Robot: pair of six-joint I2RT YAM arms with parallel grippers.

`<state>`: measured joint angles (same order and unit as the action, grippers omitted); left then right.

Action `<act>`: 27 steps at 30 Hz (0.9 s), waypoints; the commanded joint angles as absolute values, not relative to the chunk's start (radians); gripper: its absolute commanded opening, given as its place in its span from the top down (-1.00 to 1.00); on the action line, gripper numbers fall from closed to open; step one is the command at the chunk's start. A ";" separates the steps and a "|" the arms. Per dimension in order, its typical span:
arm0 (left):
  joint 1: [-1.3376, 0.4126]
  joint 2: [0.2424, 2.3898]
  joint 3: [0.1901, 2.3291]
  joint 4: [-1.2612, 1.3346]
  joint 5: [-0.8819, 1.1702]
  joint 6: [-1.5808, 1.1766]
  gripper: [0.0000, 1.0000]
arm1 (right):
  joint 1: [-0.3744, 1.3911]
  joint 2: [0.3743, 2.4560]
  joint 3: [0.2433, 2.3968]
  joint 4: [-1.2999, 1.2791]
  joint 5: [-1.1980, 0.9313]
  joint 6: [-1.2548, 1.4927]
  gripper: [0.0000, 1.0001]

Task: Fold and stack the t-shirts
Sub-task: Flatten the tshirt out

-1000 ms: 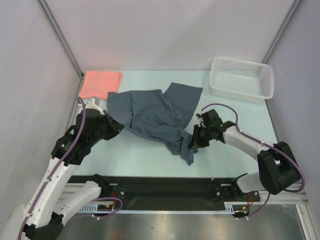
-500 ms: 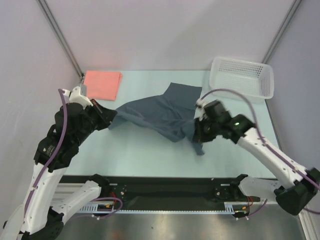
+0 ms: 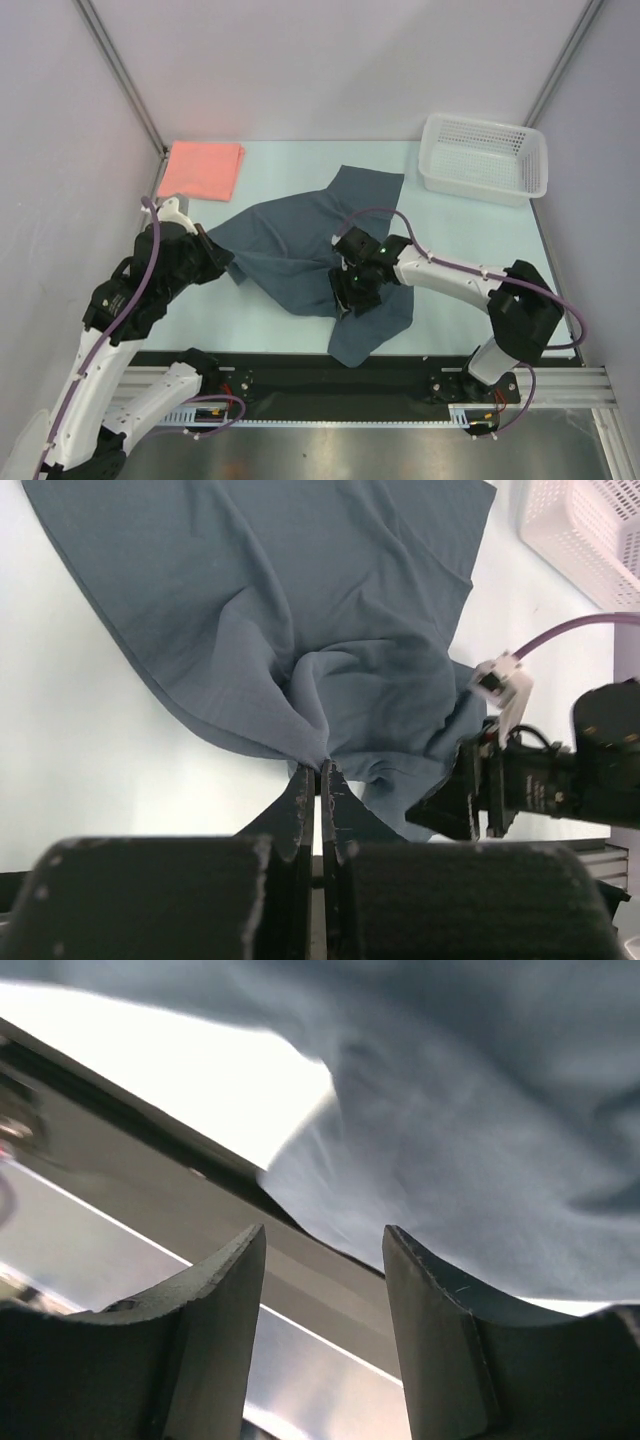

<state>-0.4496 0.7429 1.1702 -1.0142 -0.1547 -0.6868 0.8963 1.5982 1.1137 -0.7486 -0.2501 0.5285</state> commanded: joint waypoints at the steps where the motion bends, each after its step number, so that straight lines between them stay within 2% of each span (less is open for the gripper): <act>1: -0.453 0.738 1.170 -0.994 -0.166 -0.692 0.99 | 0.864 1.543 1.152 -0.752 -0.226 0.554 -0.14; 7: -0.453 0.784 1.218 -0.979 -0.184 -0.658 0.99 | 0.694 1.300 0.852 -0.701 -0.209 0.626 -0.22; 11: -0.453 0.779 1.305 -0.956 -0.218 -0.654 0.99 | 0.588 1.203 0.796 -0.686 -0.172 0.600 -0.10; 13: -0.451 0.793 1.354 -0.951 -0.216 -0.643 0.99 | 0.517 1.169 0.795 -0.699 -0.161 0.588 -0.14; 14: -0.453 0.819 1.412 -0.954 -0.209 -0.640 0.99 | 0.490 1.160 0.793 -0.719 -0.163 0.583 -0.24; 16: -0.453 0.860 1.477 -0.957 -0.189 -0.629 0.99 | 0.453 1.149 0.778 -0.723 -0.179 0.572 -0.40; 18: -0.453 0.909 1.560 -0.951 -0.152 -0.627 0.99 | 0.407 1.155 0.743 -0.719 -0.216 0.551 -0.45; 24: -0.451 0.960 1.675 -0.890 -0.075 -0.626 1.00 | 0.347 1.253 0.706 -0.620 -0.262 0.520 -0.43; 27: -0.453 0.972 1.700 -0.865 -0.043 -0.629 0.99 | 0.360 1.371 0.722 -0.548 -0.320 0.535 -0.40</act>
<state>-0.4496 0.9588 1.6489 -0.9401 -0.1017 -0.6483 0.3511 1.2961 0.7017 -0.6559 -0.2474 0.5442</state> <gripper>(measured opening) 0.012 0.705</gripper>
